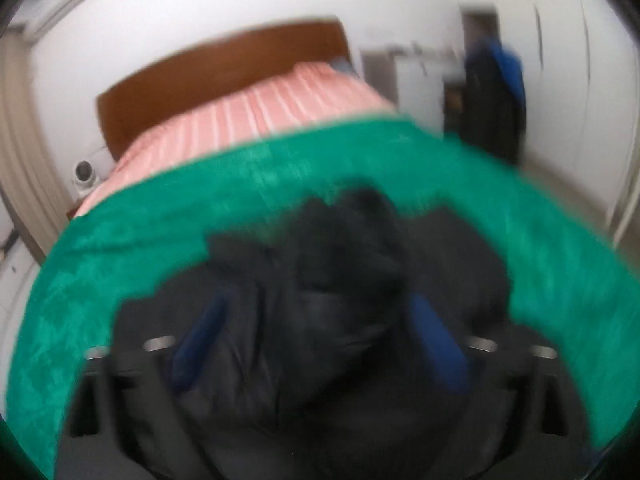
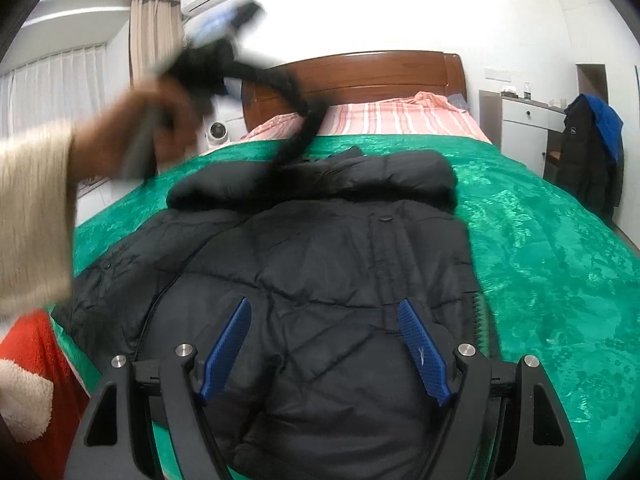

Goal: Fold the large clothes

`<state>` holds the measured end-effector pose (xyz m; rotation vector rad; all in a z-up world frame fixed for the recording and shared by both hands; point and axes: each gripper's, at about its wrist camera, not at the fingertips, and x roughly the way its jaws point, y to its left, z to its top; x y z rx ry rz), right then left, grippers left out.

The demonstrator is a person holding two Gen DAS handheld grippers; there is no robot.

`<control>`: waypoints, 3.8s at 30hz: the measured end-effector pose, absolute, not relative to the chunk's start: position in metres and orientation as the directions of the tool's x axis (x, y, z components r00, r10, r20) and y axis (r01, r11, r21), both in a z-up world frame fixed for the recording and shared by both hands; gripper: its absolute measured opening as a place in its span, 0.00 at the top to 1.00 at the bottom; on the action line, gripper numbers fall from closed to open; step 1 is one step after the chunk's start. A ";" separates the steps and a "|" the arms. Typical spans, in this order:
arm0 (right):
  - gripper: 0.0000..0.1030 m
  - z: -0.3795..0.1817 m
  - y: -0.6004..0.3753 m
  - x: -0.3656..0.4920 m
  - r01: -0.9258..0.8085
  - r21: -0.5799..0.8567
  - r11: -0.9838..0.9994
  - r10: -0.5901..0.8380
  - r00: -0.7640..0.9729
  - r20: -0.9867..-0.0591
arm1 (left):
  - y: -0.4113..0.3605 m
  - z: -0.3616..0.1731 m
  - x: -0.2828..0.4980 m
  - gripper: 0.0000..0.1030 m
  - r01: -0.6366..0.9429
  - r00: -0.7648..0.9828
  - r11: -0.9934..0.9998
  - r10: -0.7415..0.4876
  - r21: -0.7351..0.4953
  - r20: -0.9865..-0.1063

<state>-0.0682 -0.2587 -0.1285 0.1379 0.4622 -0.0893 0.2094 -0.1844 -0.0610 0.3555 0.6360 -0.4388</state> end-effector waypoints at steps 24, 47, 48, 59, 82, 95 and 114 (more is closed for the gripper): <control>0.26 -0.135 -0.249 -0.053 0.075 0.086 0.993 -0.025 0.877 -0.480 | -0.004 -0.148 0.108 0.03 0.232 0.740 0.965 -0.092 0.125 -0.666; 0.26 -0.140 -0.245 -0.050 0.076 0.070 0.995 -0.031 0.866 -0.499 | 0.003 -0.176 0.107 0.00 0.185 0.704 0.980 -0.082 0.070 -0.705; 0.26 -0.140 -0.245 -0.050 0.076 0.070 0.995 -0.031 0.867 -0.498 | 0.003 -0.176 0.107 0.00 0.184 0.705 0.980 -0.081 0.071 -0.705; 0.26 -0.140 -0.245 -0.050 0.076 0.069 0.995 -0.031 0.867 -0.496 | 0.003 -0.178 0.108 0.00 0.181 0.705 0.980 -0.075 0.077 -0.705; 0.26 -0.139 -0.244 -0.051 0.076 0.067 0.995 -0.033 0.869 -0.494 | 0.004 -0.178 0.107 0.00 0.181 0.705 0.980 -0.075 0.078 -0.705; 0.26 -0.140 -0.246 -0.050 0.075 0.073 0.994 -0.029 0.865 -0.500 | 0.008 -0.178 0.107 0.00 0.175 0.702 0.981 -0.065 0.083 -0.710; 0.22 -0.155 -0.246 -0.043 0.091 0.077 0.993 -0.033 0.830 -0.556 | 0.044 -0.180 0.094 0.00 0.193 0.667 0.968 -0.010 0.159 -0.745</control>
